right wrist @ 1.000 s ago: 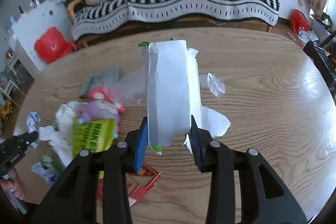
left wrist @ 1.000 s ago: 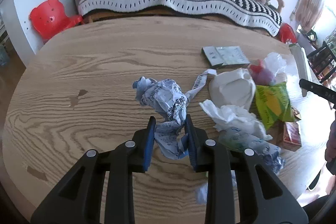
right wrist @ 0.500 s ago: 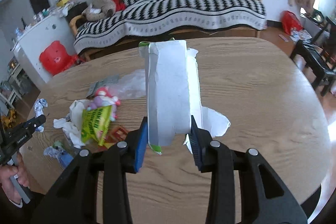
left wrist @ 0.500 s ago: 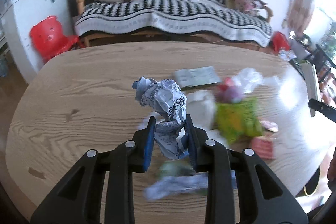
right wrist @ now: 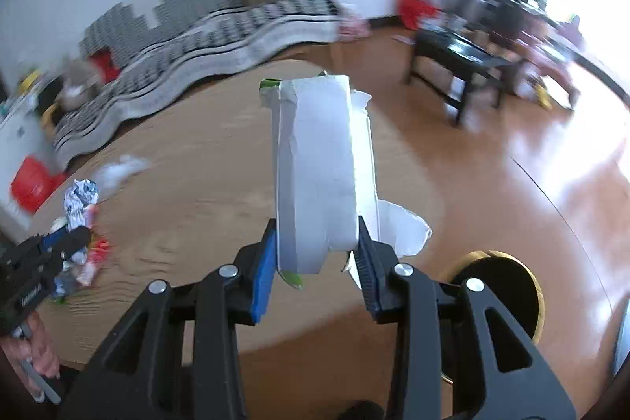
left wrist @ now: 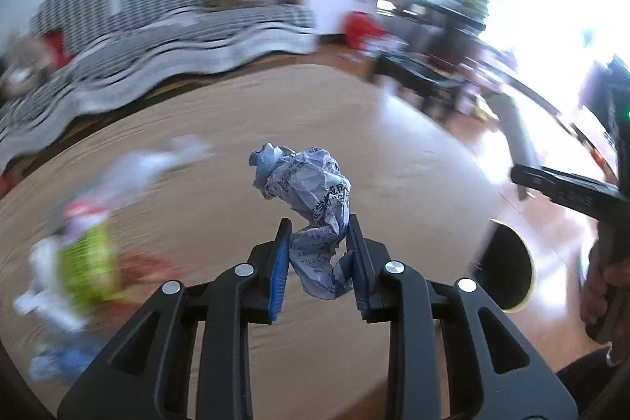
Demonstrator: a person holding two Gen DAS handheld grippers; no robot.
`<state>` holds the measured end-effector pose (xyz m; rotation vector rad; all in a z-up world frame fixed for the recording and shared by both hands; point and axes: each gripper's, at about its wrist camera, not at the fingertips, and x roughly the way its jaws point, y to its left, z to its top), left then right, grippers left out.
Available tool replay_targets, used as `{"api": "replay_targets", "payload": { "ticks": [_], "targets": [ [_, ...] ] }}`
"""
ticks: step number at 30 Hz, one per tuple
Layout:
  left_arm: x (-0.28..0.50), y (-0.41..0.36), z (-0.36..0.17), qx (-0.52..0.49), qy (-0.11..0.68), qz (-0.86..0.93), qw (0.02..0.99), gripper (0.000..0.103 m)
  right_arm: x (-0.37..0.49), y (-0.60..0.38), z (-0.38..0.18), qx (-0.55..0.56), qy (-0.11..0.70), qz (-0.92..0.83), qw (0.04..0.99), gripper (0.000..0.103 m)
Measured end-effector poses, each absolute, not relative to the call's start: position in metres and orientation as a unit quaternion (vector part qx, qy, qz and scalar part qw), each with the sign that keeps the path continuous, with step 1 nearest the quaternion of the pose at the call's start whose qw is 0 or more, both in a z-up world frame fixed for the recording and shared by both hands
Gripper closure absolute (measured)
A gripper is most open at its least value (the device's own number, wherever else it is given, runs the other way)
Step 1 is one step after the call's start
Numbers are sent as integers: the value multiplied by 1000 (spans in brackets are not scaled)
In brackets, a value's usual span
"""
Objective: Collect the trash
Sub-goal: 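Carry both held items over the black gold-rimmed trash bin, then open both tools to drop the carton and paper into the bin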
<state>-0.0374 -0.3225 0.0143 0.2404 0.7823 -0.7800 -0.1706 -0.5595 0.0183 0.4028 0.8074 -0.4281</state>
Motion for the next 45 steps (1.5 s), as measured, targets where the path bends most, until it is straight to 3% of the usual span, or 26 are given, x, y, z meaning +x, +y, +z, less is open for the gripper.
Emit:
{"api": "replay_targets", "payload": {
  "ticks": [14, 21, 35, 36, 37, 38, 39, 45],
  "targets": [
    [-188, -543, -93, 189, 437, -568, 671, 76, -343, -712, -91, 371, 431, -317, 759, 65],
    [-210, -577, -128, 205, 460, -576, 644, 76, -364, -742, -129, 440, 439, -310, 719, 65],
    [-207, -607, -142, 203, 485, -568, 633, 75, -362, -746, -130, 438, 432, -320, 721, 62],
    [-206, -609, -145, 205, 486, -567, 632, 67, -362, -746, -129, 438, 431, -320, 721, 53],
    [-205, -611, -147, 208, 486, -565, 633, 61, -363, -746, -129, 439, 430, -320, 721, 37],
    [-205, -611, -146, 209, 483, -562, 637, 46, -364, -747, -127, 440, 425, -325, 721, 30],
    [-205, -612, -146, 209, 480, -561, 642, 38, -365, -746, -125, 439, 420, -328, 723, 27],
    [-204, -602, -135, 208, 470, -561, 649, 31, -363, -743, -111, 432, 408, -333, 733, 27]
  ]
}}
